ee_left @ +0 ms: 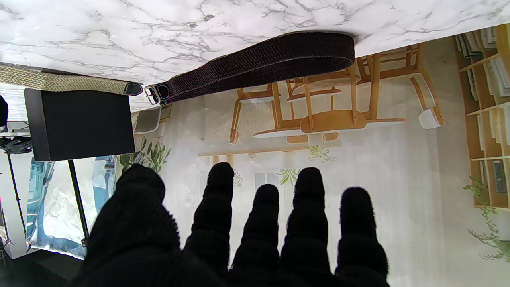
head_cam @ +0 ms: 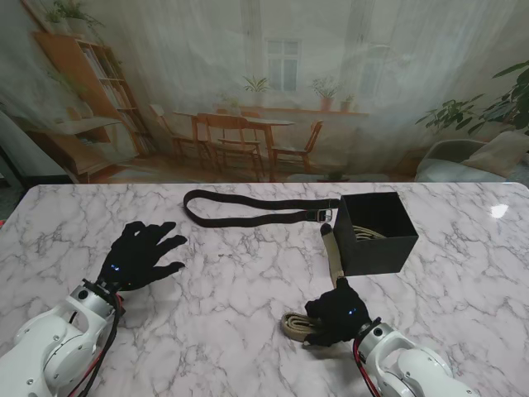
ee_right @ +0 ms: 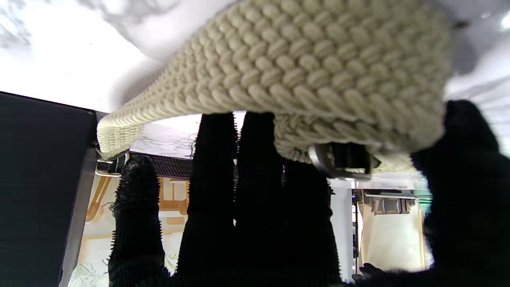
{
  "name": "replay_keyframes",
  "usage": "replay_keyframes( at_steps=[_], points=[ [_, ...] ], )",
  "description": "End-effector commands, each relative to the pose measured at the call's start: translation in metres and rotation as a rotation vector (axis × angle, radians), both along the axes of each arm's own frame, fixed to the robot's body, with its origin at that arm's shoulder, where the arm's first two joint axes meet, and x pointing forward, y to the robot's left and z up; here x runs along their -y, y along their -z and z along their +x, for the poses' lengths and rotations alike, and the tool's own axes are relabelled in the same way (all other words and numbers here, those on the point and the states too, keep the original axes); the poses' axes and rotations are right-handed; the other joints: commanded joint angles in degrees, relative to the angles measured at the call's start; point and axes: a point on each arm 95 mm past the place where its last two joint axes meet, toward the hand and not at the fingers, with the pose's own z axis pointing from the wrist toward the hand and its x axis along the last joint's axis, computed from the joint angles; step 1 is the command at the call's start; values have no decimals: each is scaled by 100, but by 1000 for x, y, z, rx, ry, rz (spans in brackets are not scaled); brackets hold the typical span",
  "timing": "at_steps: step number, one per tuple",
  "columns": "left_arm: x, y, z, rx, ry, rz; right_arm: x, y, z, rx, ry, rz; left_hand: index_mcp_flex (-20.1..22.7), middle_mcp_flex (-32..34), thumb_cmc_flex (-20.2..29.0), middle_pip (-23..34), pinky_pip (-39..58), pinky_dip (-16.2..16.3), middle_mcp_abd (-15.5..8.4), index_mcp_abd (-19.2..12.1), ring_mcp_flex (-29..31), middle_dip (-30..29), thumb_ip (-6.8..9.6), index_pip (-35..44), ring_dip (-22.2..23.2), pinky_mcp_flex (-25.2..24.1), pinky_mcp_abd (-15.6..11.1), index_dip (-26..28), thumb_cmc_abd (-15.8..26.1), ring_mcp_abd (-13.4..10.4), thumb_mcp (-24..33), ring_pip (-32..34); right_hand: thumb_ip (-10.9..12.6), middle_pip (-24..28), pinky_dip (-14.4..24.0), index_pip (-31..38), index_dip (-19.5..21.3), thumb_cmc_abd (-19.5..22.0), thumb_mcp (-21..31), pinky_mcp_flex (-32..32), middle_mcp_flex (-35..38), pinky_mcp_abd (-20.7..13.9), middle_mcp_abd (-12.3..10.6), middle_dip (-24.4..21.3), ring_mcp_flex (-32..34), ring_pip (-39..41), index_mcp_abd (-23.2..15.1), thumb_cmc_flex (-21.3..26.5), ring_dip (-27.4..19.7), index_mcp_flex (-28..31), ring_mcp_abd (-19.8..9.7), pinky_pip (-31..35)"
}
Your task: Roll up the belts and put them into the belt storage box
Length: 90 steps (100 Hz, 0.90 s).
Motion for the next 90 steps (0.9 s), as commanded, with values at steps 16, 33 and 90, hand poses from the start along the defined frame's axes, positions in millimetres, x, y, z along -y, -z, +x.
replay_keyframes(
  at_steps=[16,33,90],
  points=[
    [1,2,-1,-10,4,5,-3,4,2,-6,-4,-8,-225,-315,-5,-106,-1,60,60,115,-232,-43,-105,-58,36,-123,58,0,305,-48,-133,50,694,586,15,-1977,-147,292,1273,432,1148,-246,-437,-158,856,369,447,601,201,-2352,-260,338],
    [1,2,-1,-9,4,5,-4,5,2,-20,5,-12,-237,-318,-2,-106,-7,59,54,115,-234,-43,-105,-65,32,-124,55,-2,299,-48,-133,46,715,677,3,-1532,-268,748,1428,899,1214,-254,-429,-320,1262,518,-664,1257,235,-3594,-194,608],
    [1,2,0,-14,6,4,-2,-9,0,-105,-39,-19,-230,-335,0,-108,-16,63,50,110,-236,-45,-104,-59,32,-125,60,-1,305,-48,-134,47,656,-1558,-37,-821,768,1079,477,520,1035,-457,-249,-1258,604,-204,742,-347,-40,-68,-344,531]
  ],
)
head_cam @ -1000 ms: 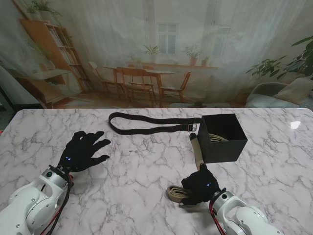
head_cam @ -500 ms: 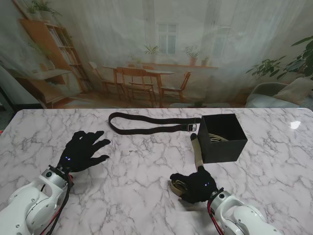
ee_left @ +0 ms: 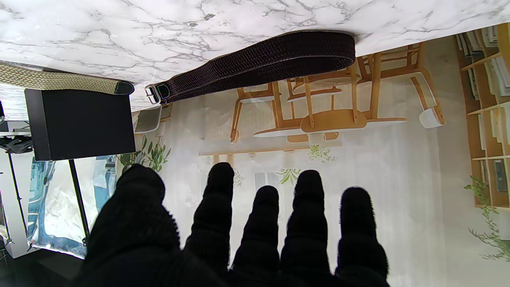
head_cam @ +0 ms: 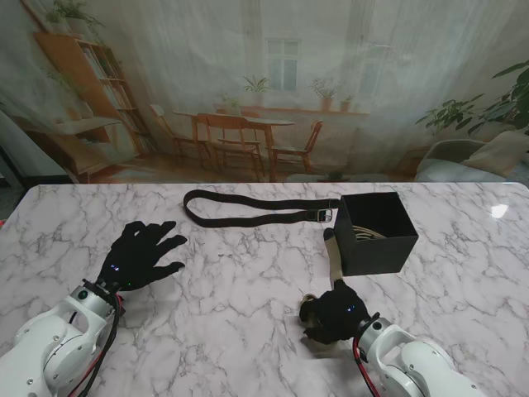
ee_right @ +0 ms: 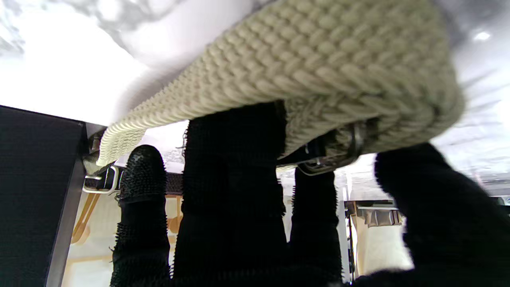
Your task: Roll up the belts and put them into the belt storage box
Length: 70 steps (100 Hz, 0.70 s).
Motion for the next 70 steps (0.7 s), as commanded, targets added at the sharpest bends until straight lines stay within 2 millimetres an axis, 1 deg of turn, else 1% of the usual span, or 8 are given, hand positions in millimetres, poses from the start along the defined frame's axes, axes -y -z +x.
replay_keyframes(
  at_steps=[1,3,13,36,50,59,64,70],
  points=[
    [1,2,0,-15,3,5,-1,-3,-5,-28,-11,-2,-232,-260,1,-65,-15,63,51,110,-92,-44,-104,-60,32,-118,60,-1,302,-27,-134,47,173,-829,-31,456,528,241,-115,-160,-162,-108,-674,-191,-215,-208,1305,-327,-101,617,-547,19],
    [1,2,0,-16,4,5,-1,-4,-5,-36,-13,-6,-232,-258,4,-64,-15,63,60,112,-97,-44,-104,-60,31,-118,59,-1,304,-24,-132,44,198,-951,-21,259,547,328,-262,-220,-288,-137,-644,-245,-322,-276,1488,-393,-138,405,-534,20],
    [1,2,0,-16,3,3,1,-13,-7,-90,-30,-44,-233,-262,6,-65,-16,64,51,115,-96,-45,-104,-60,31,-116,60,-1,302,-29,-132,45,248,-1331,-16,-82,686,550,-627,-425,-756,-232,-608,-429,-701,-521,1870,-537,-266,-165,-552,-50],
    [1,2,1,-17,2,0,7,-30,-9,-248,-72,-159,-236,-265,7,-66,-17,66,59,117,-101,-46,-104,-62,30,-123,58,-1,305,-26,-133,43,383,-1964,-64,-777,724,393,-710,-813,-1885,-318,-599,-861,-1562,-1087,2206,-400,-612,-1189,-689,-357],
    [2,3,1,-19,1,0,10,-35,-10,-322,-83,-208,-231,-259,5,-64,-16,67,55,110,-95,-45,-104,-60,31,-118,59,0,305,-30,-135,46,403,-2334,-69,-1320,795,296,-858,-1085,-2924,-373,-518,-1273,-2219,-1460,2366,-434,-895,-1908,-704,-629],
    [2,3,1,-20,0,-1,12,-38,-10,-356,-103,-254,-235,-264,10,-65,-18,67,55,114,-98,-46,-103,-61,31,-124,61,-1,306,-31,-132,46,406,-2554,-71,-1567,864,-187,-819,-1223,-3415,-387,-515,-1430,-2551,-1632,2403,-432,-1041,-2215,-733,-798],
    [2,2,1,-20,0,-1,12,-40,-10,-350,-123,-272,-231,-257,14,-62,-15,68,57,110,-92,-45,-103,-59,32,-118,51,0,304,-21,-130,48,321,-2623,-14,-1655,1035,-378,-1131,-1219,-3503,-370,-548,-1498,-2582,-1633,2371,-287,-1108,-2261,-763,-836],
    [2,2,1,-20,-1,-1,13,-42,-9,-346,-139,-301,-228,-260,9,-63,-18,67,63,105,-94,-45,-103,-58,31,-118,57,0,307,-31,-132,47,336,-2683,-8,-1715,1050,-624,-1191,-1216,-3595,-375,-600,-1526,-2654,-1681,2354,-203,-1142,-2343,-801,-850]
  ],
)
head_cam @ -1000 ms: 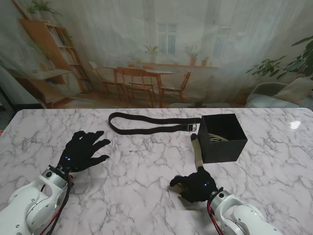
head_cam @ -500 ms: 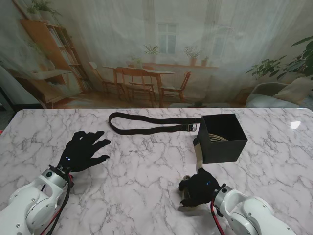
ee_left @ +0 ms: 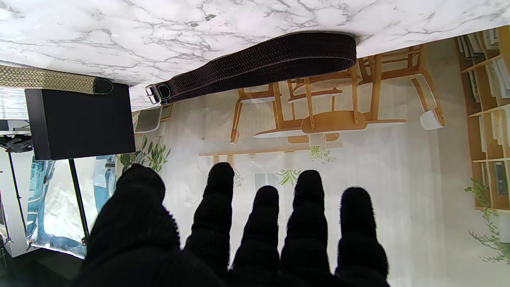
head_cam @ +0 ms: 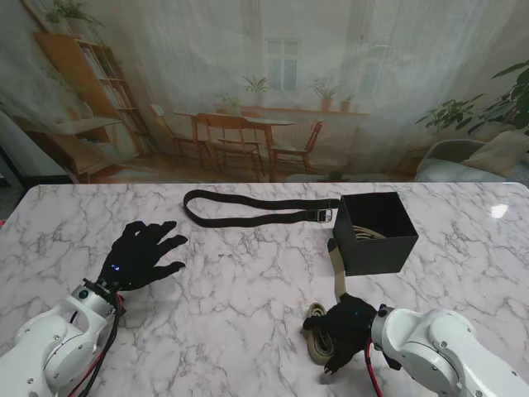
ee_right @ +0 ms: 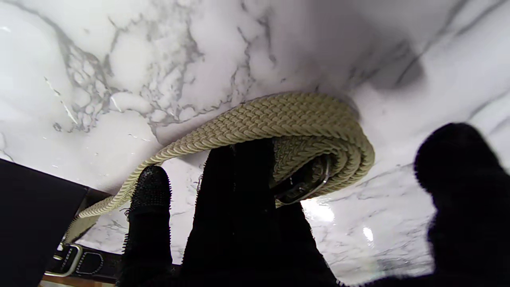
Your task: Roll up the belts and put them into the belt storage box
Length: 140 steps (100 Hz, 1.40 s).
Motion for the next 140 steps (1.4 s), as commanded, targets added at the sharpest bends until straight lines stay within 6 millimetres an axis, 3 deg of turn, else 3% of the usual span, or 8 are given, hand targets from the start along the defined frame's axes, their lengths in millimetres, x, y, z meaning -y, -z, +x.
replay_keyframes(
  at_steps=[1,17,30,53,72,83,117,140],
  points=[
    [1,2,0,-15,0,3,3,1,0,15,-16,-29,-230,-258,11,-62,-17,68,55,111,-91,-45,-103,-58,32,-117,56,0,306,-29,-132,48,101,-827,4,553,418,-405,-155,-38,-763,29,-538,-138,-64,-168,701,113,-114,194,-366,-77],
    [1,2,0,-14,-1,3,4,2,1,40,-53,-77,-231,-258,15,-62,-17,69,61,113,-94,-46,-103,-59,32,-119,58,-1,304,-25,-131,47,660,-321,75,520,872,-979,749,114,-842,-184,-1081,147,13,-91,213,1323,-151,6,-483,-94],
    [1,2,0,-13,-1,3,5,7,3,77,-67,-87,-232,-260,12,-62,-21,67,54,114,-93,-45,-104,-59,33,-121,54,-1,305,-28,-134,49,334,660,127,600,1161,-1111,2333,342,-837,-323,-1147,1063,367,277,-160,1498,208,48,-475,98],
    [1,2,0,-14,0,4,9,19,8,134,-33,-31,-231,-262,21,-63,-17,70,52,109,-92,-46,-103,-59,32,-122,64,-1,302,-33,-131,48,1,1986,226,1406,1363,-1332,1814,729,-733,-432,-665,2606,777,1469,-434,1507,1264,655,-61,612],
    [0,2,0,-14,1,5,8,27,9,176,-32,-19,-232,-258,43,-60,-17,70,50,108,-96,-45,-102,-58,30,-119,61,-1,299,-38,-128,45,-88,2828,419,2427,1584,-1364,1862,643,-1030,108,-514,3679,571,2616,-1439,1432,1878,2060,90,669],
    [0,2,0,-15,2,6,5,30,9,189,-30,8,-232,-258,41,-59,-17,70,49,101,-97,-45,-102,-57,30,-116,60,-1,302,-36,-131,43,-848,2923,623,3934,529,-1632,1506,644,-1060,179,-479,3912,511,2998,-2347,1798,1995,2611,154,741],
    [1,3,0,-17,6,8,-3,31,8,263,-67,71,-235,-262,31,-60,-24,67,51,104,-95,-47,-102,-57,29,-117,55,-2,300,-39,-132,42,-918,1720,872,4380,-279,-813,519,330,-1455,216,-178,2771,44,2840,-2672,798,1870,3954,222,806],
    [1,3,0,-18,8,9,-7,33,6,297,-65,116,-236,-263,23,-61,-29,66,46,103,-97,-47,-103,-57,27,-118,58,-2,297,-37,-134,39,-743,671,943,4305,-865,-557,678,133,-1309,291,-868,1363,-72,1925,-2517,651,1262,4361,227,668]
  ],
)
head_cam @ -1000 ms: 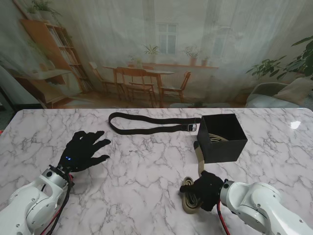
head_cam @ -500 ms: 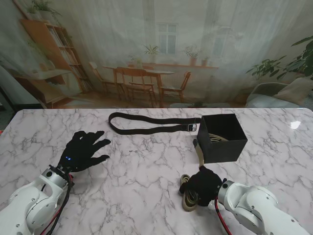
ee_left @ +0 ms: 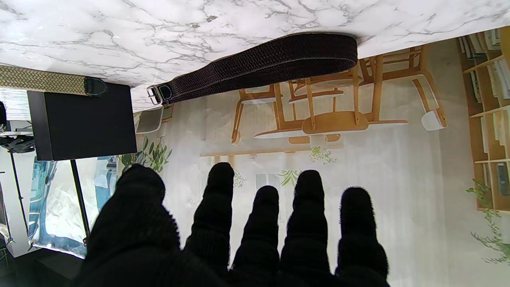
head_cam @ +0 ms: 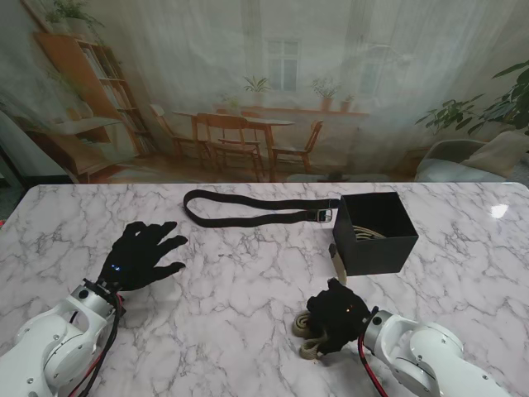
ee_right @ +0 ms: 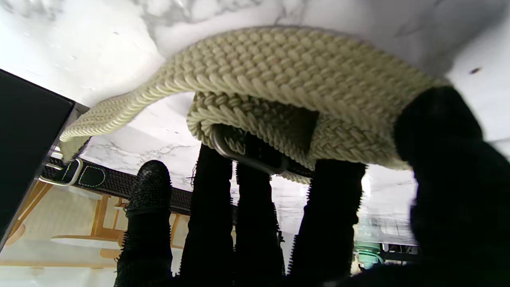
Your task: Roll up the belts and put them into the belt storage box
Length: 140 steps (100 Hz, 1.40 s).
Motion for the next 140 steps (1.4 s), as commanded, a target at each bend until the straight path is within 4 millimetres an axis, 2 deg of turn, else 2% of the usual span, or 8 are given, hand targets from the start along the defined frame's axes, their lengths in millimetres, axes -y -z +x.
replay_keyframes(
  at_steps=[1,26,41,45,59,99,117,140],
  points=[
    [1,3,0,-16,3,7,0,7,-5,-20,9,-9,-235,-262,22,-60,-28,66,50,101,-94,-47,-103,-56,28,-117,55,-2,294,-36,-135,41,162,-222,97,546,-28,273,193,-121,-29,223,-604,-215,-9,-230,275,-84,-166,408,-77,-51],
    [1,3,0,-18,4,9,2,8,-6,-27,12,-23,-235,-264,17,-63,-26,70,50,93,-90,-48,-103,-57,29,-118,50,-2,298,-36,-134,43,278,-58,87,-93,546,146,119,-80,-35,261,-76,-98,65,-416,570,61,-245,-495,-44,-105],
    [1,3,0,-18,3,10,9,1,-10,-92,0,-65,-236,-263,19,-62,-32,67,49,100,-91,-47,-103,-57,29,-119,57,-2,301,-39,-133,43,295,-276,-67,-392,394,8,1251,-186,-398,319,172,-138,-168,-824,484,116,-475,-1454,66,-310],
    [1,3,0,-18,3,10,11,-1,-11,-109,-2,-66,-237,-263,29,-62,-31,68,51,96,-91,-47,-101,-57,29,-118,55,-2,305,-38,-127,42,765,-366,-90,-1347,1082,303,920,-305,-686,315,299,-190,-385,-991,827,-326,-578,-1489,132,-396],
    [2,3,1,-18,2,11,18,-7,-12,-108,-31,-74,-231,-261,20,-61,-26,71,48,99,-96,-47,-103,-55,29,-111,54,-1,301,-36,-135,41,880,-511,-105,-1783,1352,782,-522,-357,-1047,255,431,-358,-681,-1481,961,-652,-910,-1740,234,-469],
    [2,3,1,-21,-3,16,21,-16,-14,-169,-81,5,-231,-261,26,-60,-22,73,52,98,-89,-48,-102,-53,29,-116,59,0,306,-39,-132,43,902,-849,-375,-1542,1315,2307,-1311,-693,-1176,76,158,-921,-1112,-2281,59,-1106,-1512,-1059,169,-893],
    [2,3,1,-25,-3,17,13,-14,-14,-174,-114,47,-228,-259,20,-60,-22,73,50,98,-93,-47,-103,-51,29,-115,60,1,302,-36,-135,41,397,-750,-416,-970,24,1560,-440,-635,-957,76,83,-964,-952,-2216,-478,-614,-1505,-1642,169,-917],
    [2,3,1,-26,-4,17,8,-17,-14,-146,-94,159,-230,-261,21,-61,-20,73,45,99,-93,-47,-102,-51,29,-116,63,1,309,-36,-133,42,391,-538,-422,-1002,-90,838,571,-381,-334,137,211,-761,-445,-1977,-204,-650,-1380,-1775,214,-732]
  ],
)
